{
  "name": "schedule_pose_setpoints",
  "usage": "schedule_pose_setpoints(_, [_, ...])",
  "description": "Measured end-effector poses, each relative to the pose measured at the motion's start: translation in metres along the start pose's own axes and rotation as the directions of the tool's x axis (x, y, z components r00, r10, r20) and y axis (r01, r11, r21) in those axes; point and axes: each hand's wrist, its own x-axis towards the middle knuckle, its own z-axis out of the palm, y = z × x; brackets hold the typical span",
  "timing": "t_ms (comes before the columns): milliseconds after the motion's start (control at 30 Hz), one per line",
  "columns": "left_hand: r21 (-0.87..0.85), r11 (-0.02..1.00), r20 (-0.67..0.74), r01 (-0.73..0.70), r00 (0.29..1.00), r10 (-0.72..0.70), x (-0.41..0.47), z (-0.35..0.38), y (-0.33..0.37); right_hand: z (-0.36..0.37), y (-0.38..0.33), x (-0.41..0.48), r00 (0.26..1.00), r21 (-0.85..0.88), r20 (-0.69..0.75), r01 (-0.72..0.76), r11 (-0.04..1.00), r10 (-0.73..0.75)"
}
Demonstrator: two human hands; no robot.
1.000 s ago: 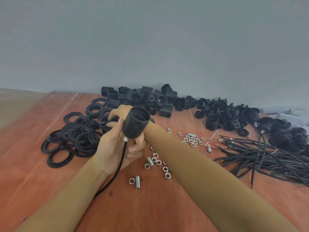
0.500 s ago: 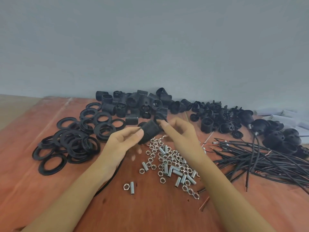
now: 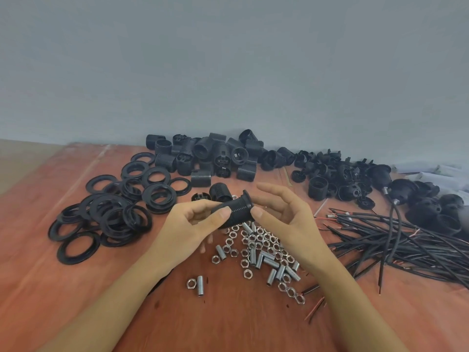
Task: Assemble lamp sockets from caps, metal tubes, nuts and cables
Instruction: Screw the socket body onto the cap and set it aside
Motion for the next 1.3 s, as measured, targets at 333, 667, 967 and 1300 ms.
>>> schedule_pose_setpoints(333, [0.111,0.987,0.081,-0.117,0.991,0.108,-0.002,-0.001,0.002,-0.006,-0.002,-0.001,0.999,-0.127,-0.002,-0.052,0.991,0.052])
schedule_pose_setpoints(667, [0.204,0.944,0.028,-0.258,0.966,0.257,-0.004,0.002,-0.001,0.004,-0.004,-0.002,0.996,-0.148,-0.088,-0.02,0.989,0.007])
schedule_pose_setpoints(967, [0.104,0.968,0.089,-0.23,0.971,0.222,-0.002,-0.002,0.004,-0.009,-0.009,-0.002,0.997,0.072,0.065,-0.053,0.996,0.049])
schedule_pose_setpoints(1300, [0.169,0.96,0.16,-0.225,0.967,0.199,-0.001,-0.005,0.0,-0.005,-0.005,-0.002,0.998,-0.116,-0.012,-0.069,0.991,0.069])
